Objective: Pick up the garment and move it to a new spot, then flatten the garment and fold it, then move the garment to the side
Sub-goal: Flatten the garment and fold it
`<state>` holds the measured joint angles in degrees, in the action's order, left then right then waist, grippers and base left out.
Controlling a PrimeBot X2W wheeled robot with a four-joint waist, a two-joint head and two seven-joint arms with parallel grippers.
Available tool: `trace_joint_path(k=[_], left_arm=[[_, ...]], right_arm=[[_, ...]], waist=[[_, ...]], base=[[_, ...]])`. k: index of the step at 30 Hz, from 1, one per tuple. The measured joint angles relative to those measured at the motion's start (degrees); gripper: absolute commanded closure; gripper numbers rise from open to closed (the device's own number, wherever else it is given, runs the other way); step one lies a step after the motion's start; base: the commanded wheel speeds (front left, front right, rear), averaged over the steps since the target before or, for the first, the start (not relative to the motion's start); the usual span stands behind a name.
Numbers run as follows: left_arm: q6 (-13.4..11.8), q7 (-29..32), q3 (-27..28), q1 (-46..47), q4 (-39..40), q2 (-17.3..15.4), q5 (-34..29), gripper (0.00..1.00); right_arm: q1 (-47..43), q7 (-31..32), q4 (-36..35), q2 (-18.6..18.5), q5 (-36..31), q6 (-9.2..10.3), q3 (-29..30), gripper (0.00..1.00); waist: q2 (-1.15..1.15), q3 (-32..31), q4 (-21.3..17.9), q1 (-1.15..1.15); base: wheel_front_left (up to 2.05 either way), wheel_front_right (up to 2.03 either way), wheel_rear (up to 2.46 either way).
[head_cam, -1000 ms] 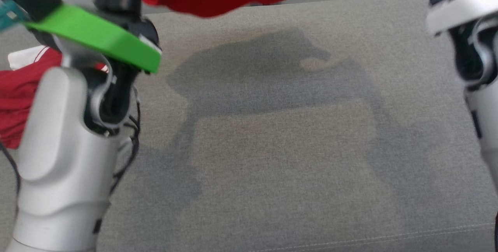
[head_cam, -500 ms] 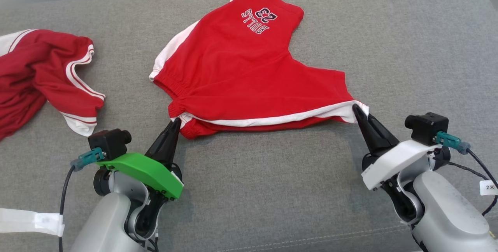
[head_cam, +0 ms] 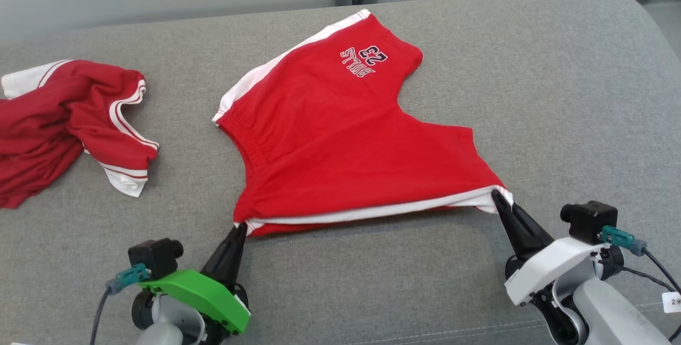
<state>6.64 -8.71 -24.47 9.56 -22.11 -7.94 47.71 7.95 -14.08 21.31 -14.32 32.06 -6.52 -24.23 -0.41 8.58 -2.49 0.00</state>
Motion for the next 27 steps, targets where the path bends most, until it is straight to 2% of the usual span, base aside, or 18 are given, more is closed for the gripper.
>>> trace_joint_path(k=[5, 11, 27], left_arm=[[0.47, 1.05, -3.68, -2.01, -1.42, -0.38, 0.1, 1.0], [0.48, 1.59, -4.25, -3.1, -1.77, -2.53, 0.1, 1.0], [0.48, 1.59, -5.61, -3.2, -5.15, -2.3, 1.29, 1.0]], right_arm=[[-2.09, -0.01, 1.24, 0.0, 0.05, -0.01, -0.71, 1.0], [-3.87, 0.0, 2.04, 0.34, -0.26, -0.02, -1.91, 1.0], [-4.02, -0.01, 6.95, 1.68, -0.85, -0.03, -3.16, 1.0]], waist=[[0.0, -2.02, 0.43, 0.0], [0.0, -3.96, 0.66, 0.0], [0.0, -4.92, 0.47, 0.0]], base=[[0.0, 0.0, 0.0], [0.0, 0.0, 0.0], [0.0, 0.0, 0.0]])
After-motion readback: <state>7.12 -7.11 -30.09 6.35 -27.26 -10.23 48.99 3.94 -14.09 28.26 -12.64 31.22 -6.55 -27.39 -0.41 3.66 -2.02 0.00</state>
